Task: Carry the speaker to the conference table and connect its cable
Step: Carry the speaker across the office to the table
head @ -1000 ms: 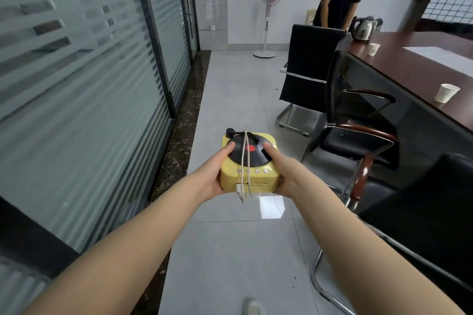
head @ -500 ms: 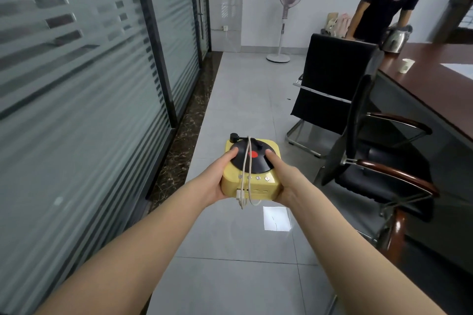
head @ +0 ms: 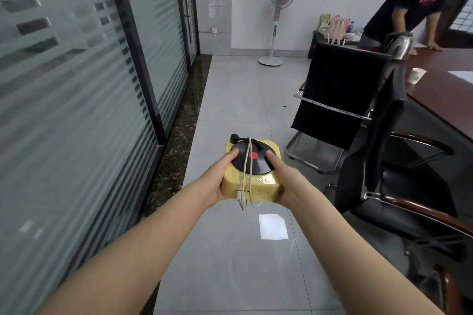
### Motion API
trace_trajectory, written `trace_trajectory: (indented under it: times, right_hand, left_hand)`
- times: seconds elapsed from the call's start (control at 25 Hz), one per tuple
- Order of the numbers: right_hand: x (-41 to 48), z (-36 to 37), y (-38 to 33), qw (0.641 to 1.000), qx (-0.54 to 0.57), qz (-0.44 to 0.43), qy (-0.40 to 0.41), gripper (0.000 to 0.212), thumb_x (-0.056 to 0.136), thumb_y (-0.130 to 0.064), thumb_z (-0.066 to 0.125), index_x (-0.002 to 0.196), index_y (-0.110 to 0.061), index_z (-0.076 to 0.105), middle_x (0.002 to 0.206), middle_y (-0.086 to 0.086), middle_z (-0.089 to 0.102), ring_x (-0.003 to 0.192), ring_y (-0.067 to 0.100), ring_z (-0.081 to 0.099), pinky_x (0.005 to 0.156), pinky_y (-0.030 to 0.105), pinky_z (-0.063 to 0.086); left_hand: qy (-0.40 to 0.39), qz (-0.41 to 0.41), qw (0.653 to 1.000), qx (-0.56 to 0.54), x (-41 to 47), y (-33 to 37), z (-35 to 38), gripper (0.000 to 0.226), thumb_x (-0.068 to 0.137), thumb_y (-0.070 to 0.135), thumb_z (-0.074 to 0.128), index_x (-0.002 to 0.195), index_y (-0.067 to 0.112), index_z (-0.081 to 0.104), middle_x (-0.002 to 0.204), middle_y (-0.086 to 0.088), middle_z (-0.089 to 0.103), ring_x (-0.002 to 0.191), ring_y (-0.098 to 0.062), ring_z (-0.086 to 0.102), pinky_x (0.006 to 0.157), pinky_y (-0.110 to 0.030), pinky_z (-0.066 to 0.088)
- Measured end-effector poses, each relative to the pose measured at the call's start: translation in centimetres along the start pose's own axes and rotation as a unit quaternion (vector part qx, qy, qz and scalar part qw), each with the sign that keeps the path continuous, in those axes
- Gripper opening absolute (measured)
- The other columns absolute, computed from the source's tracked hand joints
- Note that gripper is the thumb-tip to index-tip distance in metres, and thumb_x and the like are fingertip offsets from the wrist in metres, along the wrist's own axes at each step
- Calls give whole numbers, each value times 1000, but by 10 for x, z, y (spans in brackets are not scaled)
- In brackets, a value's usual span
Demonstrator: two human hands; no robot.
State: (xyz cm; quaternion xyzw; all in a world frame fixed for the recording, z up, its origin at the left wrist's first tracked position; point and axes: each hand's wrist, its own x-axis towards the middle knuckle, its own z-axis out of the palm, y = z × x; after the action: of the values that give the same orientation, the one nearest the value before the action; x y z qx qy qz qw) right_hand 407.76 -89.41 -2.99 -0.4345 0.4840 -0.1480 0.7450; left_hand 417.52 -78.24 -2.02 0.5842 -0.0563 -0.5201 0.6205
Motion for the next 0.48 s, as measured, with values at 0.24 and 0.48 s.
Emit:
trace_trajectory:
  times: [0.24,0.48]
  right_hand:
    - [73,57,-44,1000,13,2,-5,60,73,-50,71,115,-9,61,107,13,71,96,33,69,89,50,54]
    - [137,96,-83,1000,4,8,-3,54,75,-47,71,110,-8,60,107,14,70,97,33,68,89,51,54]
  left_hand:
    - [1,2,1000,21,72,70,-35,33,87,49,55,102,21,64,99,-5,73,91,-24,69,78,-38,56]
    - [-4,-4,1000,2,137,117,-56,30,89,47,53,98,21,64,94,-4,72,87,-22,68,76,-38,55]
